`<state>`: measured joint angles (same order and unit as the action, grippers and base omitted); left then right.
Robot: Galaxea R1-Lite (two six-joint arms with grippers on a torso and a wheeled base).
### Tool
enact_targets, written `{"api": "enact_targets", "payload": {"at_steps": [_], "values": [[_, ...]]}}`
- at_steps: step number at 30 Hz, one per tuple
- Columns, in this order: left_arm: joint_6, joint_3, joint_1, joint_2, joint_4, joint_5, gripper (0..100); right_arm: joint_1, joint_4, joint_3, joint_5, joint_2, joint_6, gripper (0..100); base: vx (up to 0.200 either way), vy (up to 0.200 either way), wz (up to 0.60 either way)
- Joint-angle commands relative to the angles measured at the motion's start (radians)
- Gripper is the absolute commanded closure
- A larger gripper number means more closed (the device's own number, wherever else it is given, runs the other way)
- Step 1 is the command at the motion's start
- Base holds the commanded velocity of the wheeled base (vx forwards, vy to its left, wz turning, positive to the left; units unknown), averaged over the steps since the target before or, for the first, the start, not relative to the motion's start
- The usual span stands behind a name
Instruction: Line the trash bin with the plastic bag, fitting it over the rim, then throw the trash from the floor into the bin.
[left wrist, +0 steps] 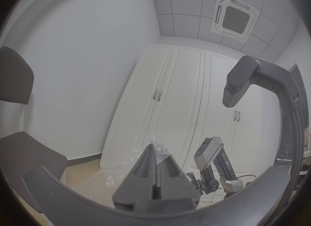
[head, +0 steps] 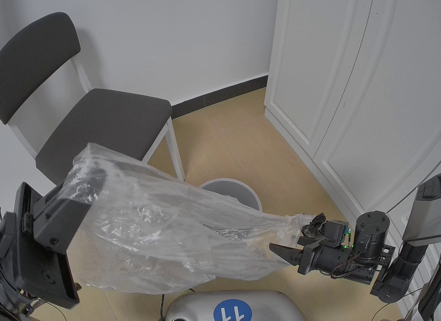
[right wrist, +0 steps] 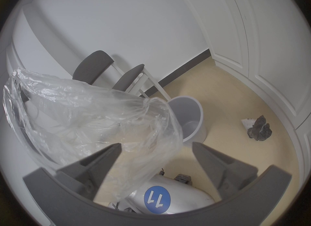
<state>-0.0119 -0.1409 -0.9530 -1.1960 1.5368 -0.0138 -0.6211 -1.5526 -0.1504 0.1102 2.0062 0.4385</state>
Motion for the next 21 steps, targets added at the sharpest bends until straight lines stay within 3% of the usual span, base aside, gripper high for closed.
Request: {"api": "enact_targets", "payload": {"at_steps": [1, 15, 21], "values": [[0.000, 0.000, 0.000, -0.002, 0.000, 0.000, 100, 0.000, -0.018, -0.003, -0.001, -0.007, 0.000, 100, 0.000, 0.000, 0.00], [0.000, 0.021, 0.000, -0.024, -0.003, 0.000, 100, 0.000, -0.018, -0.005, -0.012, -0.139, -0.006, 100, 0.000, 0.000, 0.00], [0.001, 0.044, 0.016, -0.043, -0.006, 0.002, 100, 0.009, -0.018, -0.014, -0.072, -0.253, -0.107, 100, 0.000, 0.000, 0.00]]}}
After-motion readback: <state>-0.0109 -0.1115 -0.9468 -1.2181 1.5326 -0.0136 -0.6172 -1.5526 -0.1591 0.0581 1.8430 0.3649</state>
